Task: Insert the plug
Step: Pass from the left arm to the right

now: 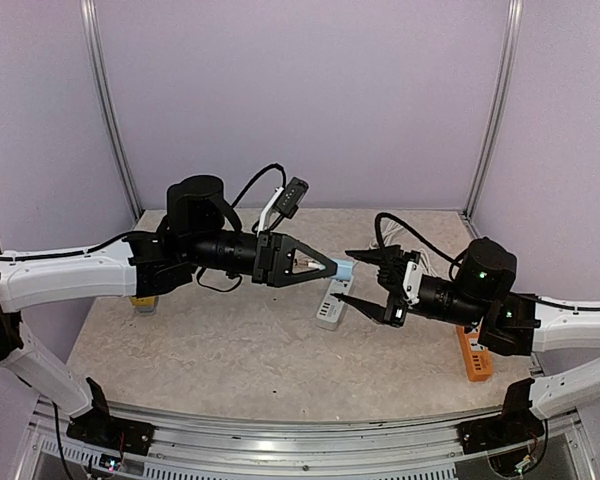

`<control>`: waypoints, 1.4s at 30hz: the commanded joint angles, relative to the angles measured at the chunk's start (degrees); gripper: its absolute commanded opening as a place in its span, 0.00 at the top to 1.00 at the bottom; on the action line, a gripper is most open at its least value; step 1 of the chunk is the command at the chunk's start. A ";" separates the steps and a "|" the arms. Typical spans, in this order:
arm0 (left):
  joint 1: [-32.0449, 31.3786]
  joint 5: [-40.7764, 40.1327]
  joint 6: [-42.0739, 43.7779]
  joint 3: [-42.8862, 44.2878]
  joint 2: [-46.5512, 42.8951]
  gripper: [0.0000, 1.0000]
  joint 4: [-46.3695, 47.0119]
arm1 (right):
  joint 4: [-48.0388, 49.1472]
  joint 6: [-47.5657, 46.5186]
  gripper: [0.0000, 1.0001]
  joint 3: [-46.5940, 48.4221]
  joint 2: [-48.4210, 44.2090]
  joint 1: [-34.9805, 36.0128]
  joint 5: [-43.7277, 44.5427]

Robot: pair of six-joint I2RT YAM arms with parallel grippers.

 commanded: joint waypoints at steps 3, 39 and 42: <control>-0.33 1.61 -1.28 -0.13 1.24 0.99 2.11 | 1.39 -4.56 0.39 1.81 -0.32 0.36 2.22; 1.11 4.49 -5.87 0.23 2.76 0.98 5.05 | -1.98 -8.11 0.60 0.60 -3.01 1.12 -0.29; 1.06 5.06 -6.23 0.30 3.19 0.98 5.43 | -1.78 -8.39 0.60 0.51 -2.87 1.12 0.72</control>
